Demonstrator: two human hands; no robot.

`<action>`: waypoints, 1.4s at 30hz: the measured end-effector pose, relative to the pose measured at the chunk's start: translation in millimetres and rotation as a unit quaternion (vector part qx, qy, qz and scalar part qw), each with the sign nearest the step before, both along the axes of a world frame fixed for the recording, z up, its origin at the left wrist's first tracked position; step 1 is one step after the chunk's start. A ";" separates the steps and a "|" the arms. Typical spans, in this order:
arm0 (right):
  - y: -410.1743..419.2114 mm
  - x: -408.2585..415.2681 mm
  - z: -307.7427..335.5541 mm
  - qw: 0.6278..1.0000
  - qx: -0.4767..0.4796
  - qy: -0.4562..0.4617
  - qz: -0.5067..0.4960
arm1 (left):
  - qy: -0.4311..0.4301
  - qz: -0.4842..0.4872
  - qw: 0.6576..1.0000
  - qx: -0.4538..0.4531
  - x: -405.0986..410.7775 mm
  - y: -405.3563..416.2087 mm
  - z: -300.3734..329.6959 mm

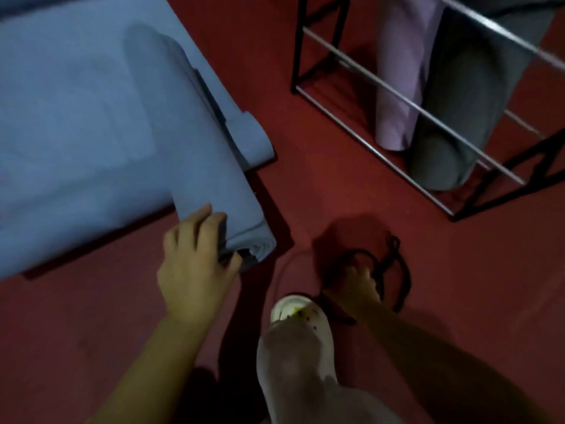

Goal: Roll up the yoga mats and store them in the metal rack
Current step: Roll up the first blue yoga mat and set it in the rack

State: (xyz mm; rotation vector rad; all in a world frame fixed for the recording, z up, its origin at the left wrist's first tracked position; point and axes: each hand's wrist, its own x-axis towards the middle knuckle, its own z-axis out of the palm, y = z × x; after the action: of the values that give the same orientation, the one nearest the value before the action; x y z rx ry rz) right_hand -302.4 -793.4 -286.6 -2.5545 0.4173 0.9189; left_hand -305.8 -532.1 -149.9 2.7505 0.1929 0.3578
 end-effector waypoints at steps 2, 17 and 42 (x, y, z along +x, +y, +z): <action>9.6 -9.4 -11.7 1.000 -0.021 -0.018 0.002 | 0.012 0.025 1.000 -0.014 -3.2 1.9 -2.9; 58.4 -2.1 72.2 0.904 0.175 -0.215 -0.326 | 0.002 0.024 0.998 -0.058 -10.7 18.6 13.4; 138.1 -81.0 580.8 0.705 0.667 -0.174 0.165 | -0.241 0.083 0.959 -0.121 -157.6 58.1 457.7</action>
State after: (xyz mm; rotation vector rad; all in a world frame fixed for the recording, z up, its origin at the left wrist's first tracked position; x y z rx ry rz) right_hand -383.4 -655.3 294.1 -1.3131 -0.6604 0.4518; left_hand -463.4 -474.0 307.9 2.3297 0.3152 0.9648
